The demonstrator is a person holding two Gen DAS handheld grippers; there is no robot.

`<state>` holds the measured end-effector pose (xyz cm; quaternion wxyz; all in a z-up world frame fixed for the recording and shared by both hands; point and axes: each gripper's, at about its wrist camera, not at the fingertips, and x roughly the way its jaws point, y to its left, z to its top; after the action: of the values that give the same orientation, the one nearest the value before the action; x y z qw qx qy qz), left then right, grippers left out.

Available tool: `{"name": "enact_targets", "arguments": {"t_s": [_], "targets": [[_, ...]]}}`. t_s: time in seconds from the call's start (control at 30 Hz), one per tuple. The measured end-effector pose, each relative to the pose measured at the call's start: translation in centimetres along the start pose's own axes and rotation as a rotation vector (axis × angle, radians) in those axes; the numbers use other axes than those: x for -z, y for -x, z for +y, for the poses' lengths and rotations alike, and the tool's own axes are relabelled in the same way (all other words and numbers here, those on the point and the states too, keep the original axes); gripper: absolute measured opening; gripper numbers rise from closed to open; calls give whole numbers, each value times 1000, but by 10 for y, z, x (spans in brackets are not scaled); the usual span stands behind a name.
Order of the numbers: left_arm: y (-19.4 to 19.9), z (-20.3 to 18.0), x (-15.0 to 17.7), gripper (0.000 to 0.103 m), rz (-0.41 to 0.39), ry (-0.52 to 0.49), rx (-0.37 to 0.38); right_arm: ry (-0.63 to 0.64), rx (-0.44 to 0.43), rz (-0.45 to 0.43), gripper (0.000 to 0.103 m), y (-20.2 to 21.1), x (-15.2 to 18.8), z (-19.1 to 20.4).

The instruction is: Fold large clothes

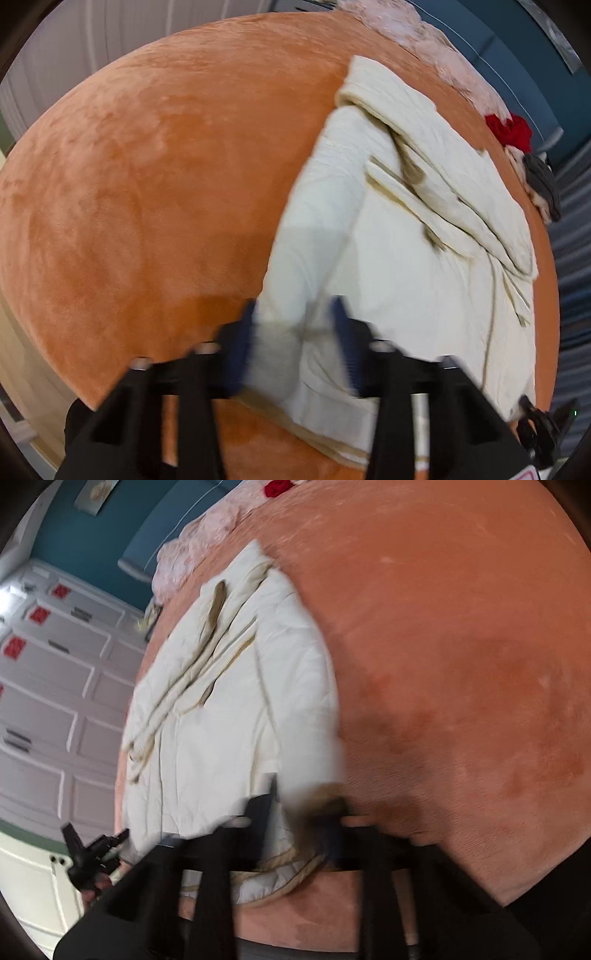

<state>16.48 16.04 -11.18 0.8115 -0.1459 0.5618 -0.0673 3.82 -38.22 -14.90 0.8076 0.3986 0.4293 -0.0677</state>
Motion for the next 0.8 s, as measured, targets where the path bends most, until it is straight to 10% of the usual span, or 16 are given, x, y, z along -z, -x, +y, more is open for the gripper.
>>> {"name": "enact_targets", "arguments": {"t_s": [0.3,0.53,0.8], "targets": [[75,-7,21,6,-81,-86,66,208,10,-77,3,63,-1,39],[159,11,102,6,16,-253,48,462,115,178,3,118,56,43],[206,26,136,6,2,-165,59,354,76,171,3,169,83,44]]}}
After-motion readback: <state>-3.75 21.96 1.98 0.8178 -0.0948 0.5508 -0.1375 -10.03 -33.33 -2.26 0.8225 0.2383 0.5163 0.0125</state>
